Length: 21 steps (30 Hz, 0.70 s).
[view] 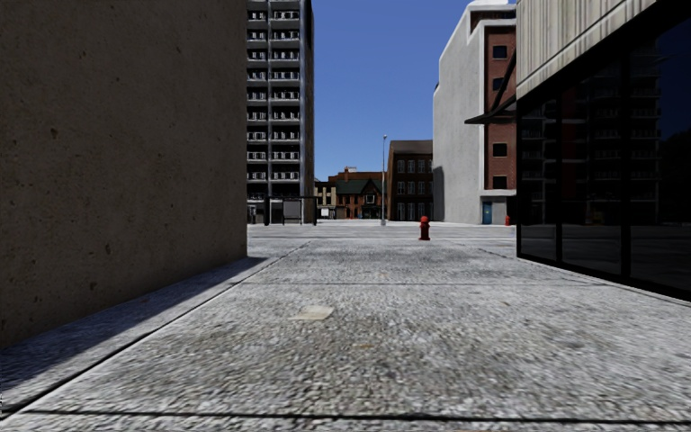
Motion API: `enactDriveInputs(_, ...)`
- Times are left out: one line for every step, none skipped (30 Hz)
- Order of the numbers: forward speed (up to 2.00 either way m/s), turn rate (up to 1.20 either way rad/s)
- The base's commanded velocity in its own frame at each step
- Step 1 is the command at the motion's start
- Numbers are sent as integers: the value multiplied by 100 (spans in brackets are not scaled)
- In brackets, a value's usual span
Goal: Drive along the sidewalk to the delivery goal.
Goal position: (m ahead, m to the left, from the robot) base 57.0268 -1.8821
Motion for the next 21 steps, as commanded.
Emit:
enactDriveInputs(200, 0)
enactDriveInputs(200, 0)
enactDriveInputs(200, 0)
enactDriveInputs(200, 0)
enactDriveInputs(200, 0)
enactDriveInputs(200, 0)
enactDriveInputs(200, 0)
enactDriveInputs(200, 0)
enactDriveInputs(200, 0)
enactDriveInputs(200, 0)
enactDriveInputs(200, 0)
enactDriveInputs(200, 0)
enactDriveInputs(200, 0)
enactDriveInputs(200, 0)
enactDriveInputs(200, 0)
enactDriveInputs(200, 0)
enactDriveInputs(200, 0)
enactDriveInputs(200, -10)
enactDriveInputs(200, -21)
enactDriveInputs(200, -28)
enactDriveInputs(200, -28)
